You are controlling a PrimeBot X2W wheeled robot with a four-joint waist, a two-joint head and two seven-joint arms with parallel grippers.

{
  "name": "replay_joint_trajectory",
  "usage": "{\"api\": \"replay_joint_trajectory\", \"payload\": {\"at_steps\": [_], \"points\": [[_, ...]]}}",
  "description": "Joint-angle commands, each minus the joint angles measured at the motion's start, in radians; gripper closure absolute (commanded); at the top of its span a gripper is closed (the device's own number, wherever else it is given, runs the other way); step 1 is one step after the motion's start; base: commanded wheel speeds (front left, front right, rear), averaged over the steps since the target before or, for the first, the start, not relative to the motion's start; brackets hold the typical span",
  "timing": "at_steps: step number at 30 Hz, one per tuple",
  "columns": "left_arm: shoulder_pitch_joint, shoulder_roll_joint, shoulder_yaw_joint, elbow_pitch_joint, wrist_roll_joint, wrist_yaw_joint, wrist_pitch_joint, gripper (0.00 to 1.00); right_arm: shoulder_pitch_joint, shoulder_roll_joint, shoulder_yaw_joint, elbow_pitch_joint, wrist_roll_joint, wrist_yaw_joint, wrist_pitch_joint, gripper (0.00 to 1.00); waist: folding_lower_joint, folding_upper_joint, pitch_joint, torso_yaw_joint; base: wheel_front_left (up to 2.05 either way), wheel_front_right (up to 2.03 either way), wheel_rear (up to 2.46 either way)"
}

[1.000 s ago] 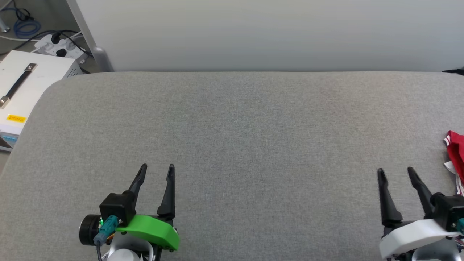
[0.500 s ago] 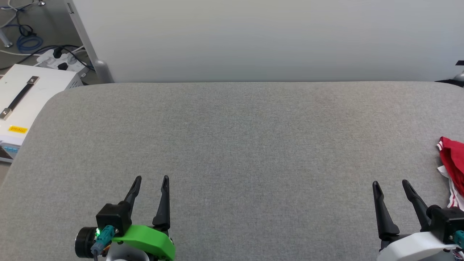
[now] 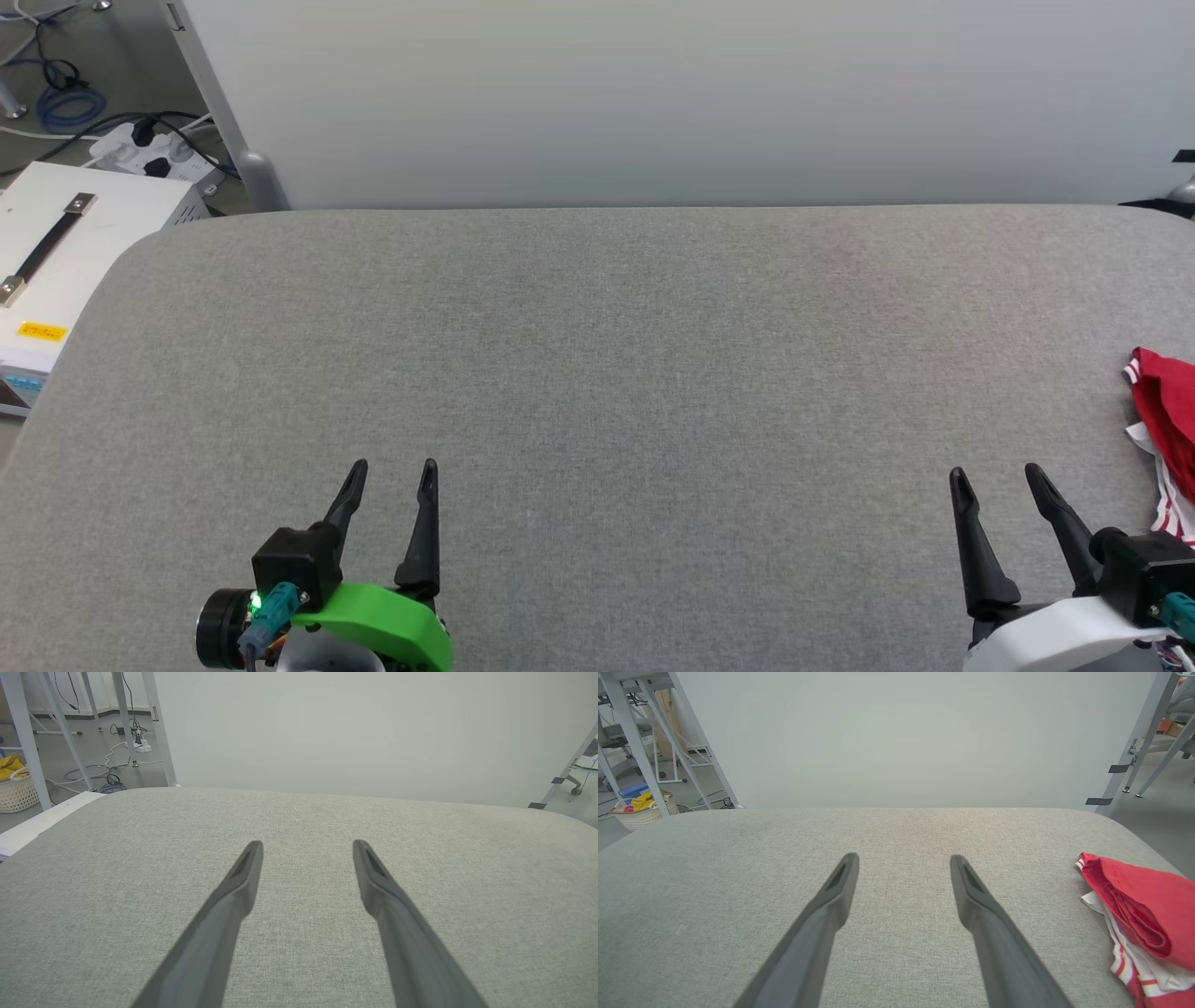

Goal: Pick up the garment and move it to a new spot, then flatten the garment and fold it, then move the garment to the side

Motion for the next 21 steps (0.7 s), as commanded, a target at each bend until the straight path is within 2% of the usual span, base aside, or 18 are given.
{"api": "replay_joint_trajectory", "payload": {"at_steps": [1, 2, 3, 21], "points": [[-0.002, 0.005, -0.002, 0.004, 0.001, -0.003, -0.006, 0.00, -0.003, 0.000, 0.001, 0.001, 0.006, -0.001, -0.008, 0.00, 0.0001, 0.0000, 0.001, 0.001, 0.00, 0.00, 0.00], [-0.004, 0.006, -0.002, 0.003, 0.002, -0.002, -0.006, 0.00, -0.004, 0.000, 0.002, 0.003, 0.008, -0.001, -0.009, 0.00, 0.0001, 0.0000, 0.003, 0.001, 0.00, 0.00, 0.00], [0.000, 0.000, 0.000, 0.001, 0.000, 0.000, 0.001, 1.00, 0.000, 0.000, 0.002, 0.001, 0.002, 0.000, 0.001, 1.00, 0.0001, 0.0000, 0.002, 0.001, 0.00, 0.00, 0.00], [0.001, -0.017, 0.027, -0.026, 0.043, -0.001, 0.037, 1.00, -0.025, 0.000, 0.007, 0.027, -0.019, 0.000, 0.002, 1.00, 0.0001, 0.0000, 0.001, -0.001, 0.00, 0.00, 0.00]]}}
